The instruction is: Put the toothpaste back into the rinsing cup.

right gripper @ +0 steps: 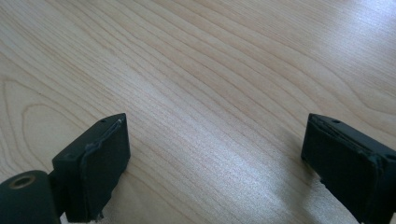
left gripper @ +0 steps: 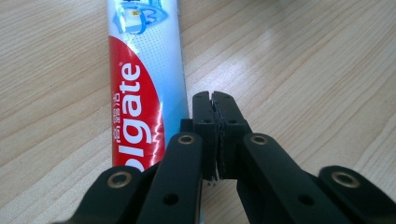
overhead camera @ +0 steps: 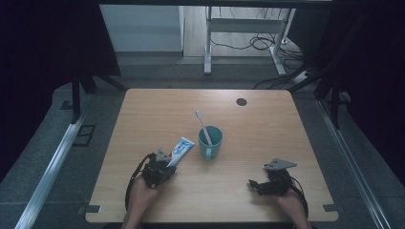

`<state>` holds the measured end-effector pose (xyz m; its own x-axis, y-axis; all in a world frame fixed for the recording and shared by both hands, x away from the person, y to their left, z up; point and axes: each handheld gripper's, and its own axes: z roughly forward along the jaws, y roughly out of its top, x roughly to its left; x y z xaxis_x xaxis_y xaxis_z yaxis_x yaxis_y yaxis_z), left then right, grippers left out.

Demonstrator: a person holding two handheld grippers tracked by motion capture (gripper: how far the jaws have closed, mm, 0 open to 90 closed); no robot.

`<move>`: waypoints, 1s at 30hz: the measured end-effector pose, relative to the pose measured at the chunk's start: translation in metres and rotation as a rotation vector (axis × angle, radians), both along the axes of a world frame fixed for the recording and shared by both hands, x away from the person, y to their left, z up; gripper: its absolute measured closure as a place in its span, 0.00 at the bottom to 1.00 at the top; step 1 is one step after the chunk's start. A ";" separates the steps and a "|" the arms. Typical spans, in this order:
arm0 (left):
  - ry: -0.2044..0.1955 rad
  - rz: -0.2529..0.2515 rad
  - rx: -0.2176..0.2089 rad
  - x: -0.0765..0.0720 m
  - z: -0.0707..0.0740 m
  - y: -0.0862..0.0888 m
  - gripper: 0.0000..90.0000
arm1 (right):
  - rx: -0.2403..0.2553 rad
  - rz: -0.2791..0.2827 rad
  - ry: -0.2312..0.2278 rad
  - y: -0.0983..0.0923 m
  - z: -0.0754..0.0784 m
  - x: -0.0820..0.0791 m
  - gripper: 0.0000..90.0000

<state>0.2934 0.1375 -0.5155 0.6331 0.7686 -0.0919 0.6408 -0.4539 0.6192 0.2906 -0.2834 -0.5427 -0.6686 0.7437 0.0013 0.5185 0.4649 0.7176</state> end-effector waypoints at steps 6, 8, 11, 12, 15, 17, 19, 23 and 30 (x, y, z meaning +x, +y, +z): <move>-0.011 0.005 -0.013 -0.001 0.005 0.001 0.94 | 0.000 0.000 0.000 0.000 0.000 0.000 0.08; -0.014 0.009 -0.016 -0.001 0.007 0.002 0.92 | 0.000 0.000 0.000 0.000 0.000 0.000 0.08; -0.022 0.012 -0.017 -0.001 0.010 0.003 0.90 | 0.000 0.000 0.000 0.000 0.000 0.000 0.08; -0.026 0.012 -0.016 -0.001 0.010 0.004 0.88 | 0.000 0.000 0.000 0.000 0.000 0.000 0.08; -0.035 0.013 -0.009 -0.001 0.014 0.004 0.83 | 0.000 -0.001 0.002 0.000 0.000 0.000 0.08; -0.036 0.011 -0.005 0.000 0.015 0.004 0.77 | 0.000 -0.001 0.003 0.000 0.000 0.000 0.08; -0.037 0.012 0.005 0.000 0.017 0.004 0.73 | 0.000 -0.002 0.003 0.000 0.000 0.000 0.08; -0.038 0.022 0.039 0.002 0.020 0.004 0.63 | 0.000 -0.002 0.004 0.000 0.000 0.000 0.08; 0.004 0.040 0.088 0.009 0.018 0.011 0.44 | 0.000 -0.002 0.002 0.000 0.000 0.000 0.08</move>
